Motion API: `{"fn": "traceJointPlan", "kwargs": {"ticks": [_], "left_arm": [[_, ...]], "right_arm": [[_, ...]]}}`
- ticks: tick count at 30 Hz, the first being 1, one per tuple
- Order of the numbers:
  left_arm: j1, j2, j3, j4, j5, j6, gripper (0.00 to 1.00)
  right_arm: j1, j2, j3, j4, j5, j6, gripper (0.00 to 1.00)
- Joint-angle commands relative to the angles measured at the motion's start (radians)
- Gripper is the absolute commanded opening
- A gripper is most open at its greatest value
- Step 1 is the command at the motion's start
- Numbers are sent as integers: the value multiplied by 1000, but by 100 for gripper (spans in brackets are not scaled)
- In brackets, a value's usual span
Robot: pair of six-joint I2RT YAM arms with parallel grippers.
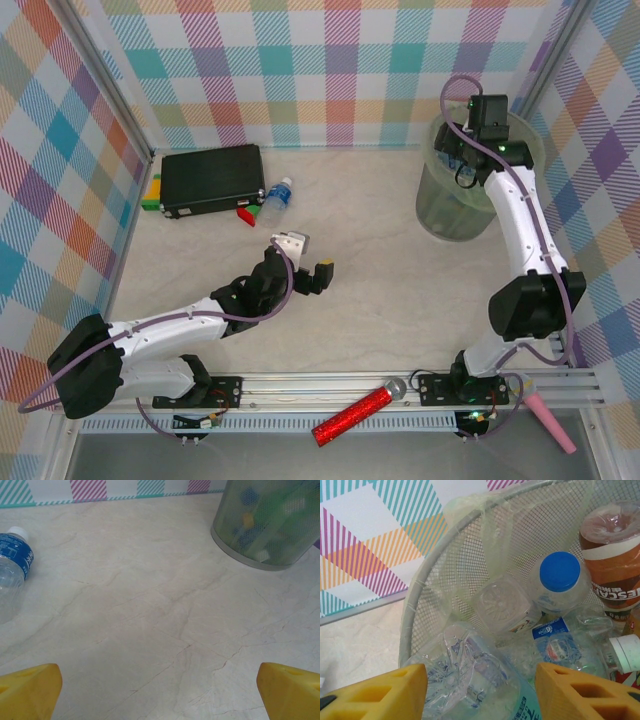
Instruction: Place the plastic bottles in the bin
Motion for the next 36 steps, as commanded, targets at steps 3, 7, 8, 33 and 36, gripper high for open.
{"fn": "traceJointPlan", "kwargs": {"ticks": [3, 7, 8, 33, 36], "left_arm": [[-5, -4, 12, 1, 9, -15, 100], [-4, -7, 12, -2, 2, -15, 100], [-4, -7, 12, -2, 1, -15, 100], [-5, 9, 12, 6, 0, -12, 100], [-4, 26, 16, 7, 0, -15, 100]], "right_arm": [[-9, -6, -50, -93, 69, 34, 57], [-19, -42, -27, -95, 87, 37, 58], [-24, -50, -19, -98, 88, 36, 58], [-34, 108, 150, -194, -38, 38, 64], [-35, 74, 207, -220, -39, 25, 72]]}}
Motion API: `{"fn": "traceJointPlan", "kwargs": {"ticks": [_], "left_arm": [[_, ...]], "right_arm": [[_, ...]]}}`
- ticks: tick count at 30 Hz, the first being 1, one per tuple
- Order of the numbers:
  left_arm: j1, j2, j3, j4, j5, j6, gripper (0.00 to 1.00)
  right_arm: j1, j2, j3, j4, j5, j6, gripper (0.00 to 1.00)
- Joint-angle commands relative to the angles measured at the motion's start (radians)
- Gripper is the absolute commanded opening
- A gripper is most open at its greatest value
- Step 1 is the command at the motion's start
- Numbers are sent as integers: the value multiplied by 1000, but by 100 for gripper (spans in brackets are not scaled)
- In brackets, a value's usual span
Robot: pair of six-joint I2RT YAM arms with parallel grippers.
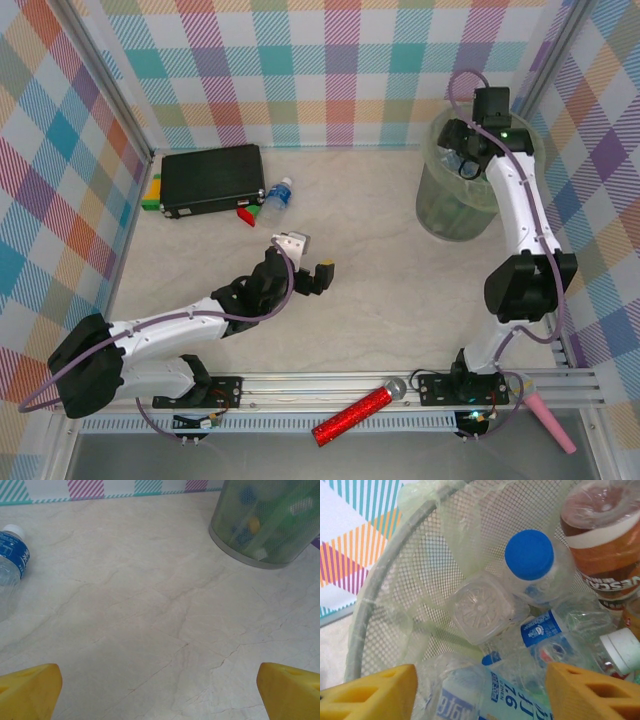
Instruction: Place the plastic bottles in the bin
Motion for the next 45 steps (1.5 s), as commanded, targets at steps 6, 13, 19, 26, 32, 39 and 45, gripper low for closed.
{"fn": "traceJointPlan", "kwargs": {"ticks": [6, 13, 19, 26, 32, 39, 45], "left_arm": [[-5, 21, 19, 2, -28, -13, 100], [-2, 4, 7, -1, -104, -11, 100], [13, 1, 17, -36, -182, 7, 100], [115, 53, 35, -75, -190, -26, 100], [229, 114, 100, -156, -169, -72, 100], [310, 204, 218, -253, -163, -76, 100], [414, 294, 305, -292, -90, -75, 100]], "right_arm": [[4, -174, 61, -94, -60, -54, 81], [26, -365, -126, -28, -160, -27, 99], [142, -528, -334, 40, -188, -35, 99], [303, -652, -576, 150, -197, -14, 99], [354, -704, -805, 319, -247, 28, 99], [378, -688, -1005, 534, -321, 76, 99], [411, -611, -1124, 714, -324, 75, 99]]}}
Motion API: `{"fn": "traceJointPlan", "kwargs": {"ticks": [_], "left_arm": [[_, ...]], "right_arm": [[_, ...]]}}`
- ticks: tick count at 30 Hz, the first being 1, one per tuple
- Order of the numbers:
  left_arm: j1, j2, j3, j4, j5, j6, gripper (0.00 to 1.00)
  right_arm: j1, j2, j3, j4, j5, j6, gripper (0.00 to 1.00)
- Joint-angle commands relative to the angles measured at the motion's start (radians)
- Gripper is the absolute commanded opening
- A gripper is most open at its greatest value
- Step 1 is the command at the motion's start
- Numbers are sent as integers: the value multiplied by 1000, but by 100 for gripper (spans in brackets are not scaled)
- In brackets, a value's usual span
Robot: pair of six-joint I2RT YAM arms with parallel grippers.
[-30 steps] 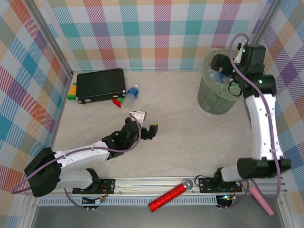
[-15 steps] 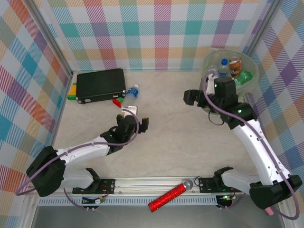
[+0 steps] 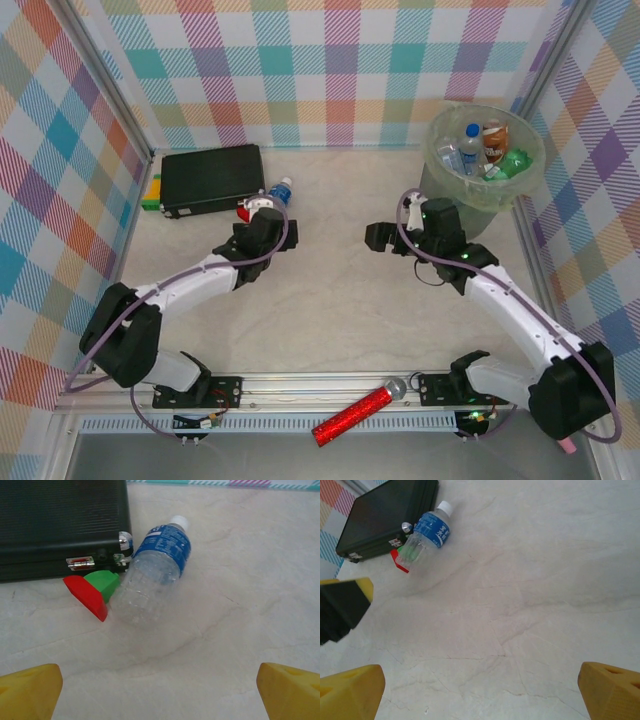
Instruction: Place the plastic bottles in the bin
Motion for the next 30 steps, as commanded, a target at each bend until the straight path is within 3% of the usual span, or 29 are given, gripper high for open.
{"fn": "traceJointPlan", "kwargs": {"ticks": [1, 8, 14, 22, 30], "left_arm": [[77, 53, 59, -61, 57, -10, 100], [205, 176, 175, -97, 184, 18, 100], [252, 281, 321, -174, 230, 125, 100], [256, 454, 494, -301, 353, 229, 98], [255, 539, 537, -350, 418, 238, 86]], "right_arm": [[16, 38, -52, 183, -25, 17, 99], [24, 100, -107, 273, -50, 59, 99], [23, 79, -150, 306, -51, 80, 99], [24, 86, -153, 288, -48, 86, 99], [24, 57, -158, 277, -29, 85, 99]]}}
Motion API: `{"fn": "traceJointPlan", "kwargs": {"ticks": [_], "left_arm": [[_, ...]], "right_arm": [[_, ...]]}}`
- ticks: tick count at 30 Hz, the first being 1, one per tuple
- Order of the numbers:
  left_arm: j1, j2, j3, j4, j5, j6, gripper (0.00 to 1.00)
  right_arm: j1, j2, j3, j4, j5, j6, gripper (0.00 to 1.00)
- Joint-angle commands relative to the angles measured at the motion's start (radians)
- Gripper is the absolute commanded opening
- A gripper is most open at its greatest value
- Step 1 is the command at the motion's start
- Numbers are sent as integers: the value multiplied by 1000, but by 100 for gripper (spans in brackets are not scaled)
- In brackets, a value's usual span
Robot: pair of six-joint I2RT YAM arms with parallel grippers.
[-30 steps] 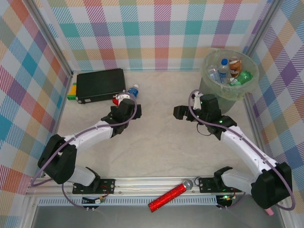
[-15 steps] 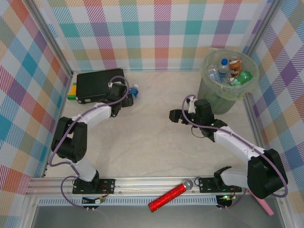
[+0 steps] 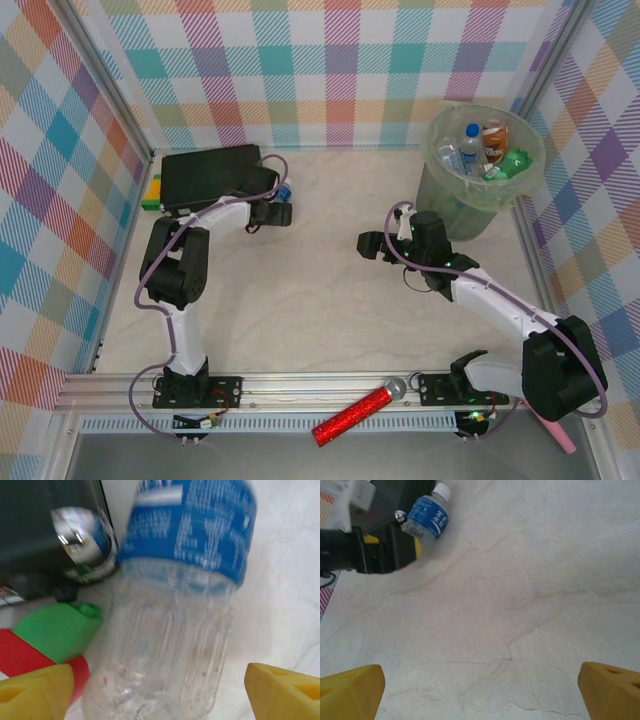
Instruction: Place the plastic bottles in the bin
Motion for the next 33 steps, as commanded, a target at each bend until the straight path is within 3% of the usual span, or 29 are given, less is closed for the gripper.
{"fn": "traceJointPlan", "kwargs": {"ticks": [1, 16, 20, 26, 33], "left_arm": [[2, 0, 18, -42, 60, 17, 85], [-36, 138, 165, -139, 25, 31, 76], [-37, 125, 165, -139, 37, 26, 61], [-66, 12, 85, -89, 43, 10, 58], [-169, -247, -168, 95, 52, -41, 58]], "right_arm": [[6, -21, -5, 17, -2, 7, 99], [6, -19, 1, 1, -17, 12, 99], [6, -22, -2, -1, -15, 13, 99], [6, -19, -1, -5, -17, 18, 99], [6, -38, 3, 3, -14, 37, 99]]}}
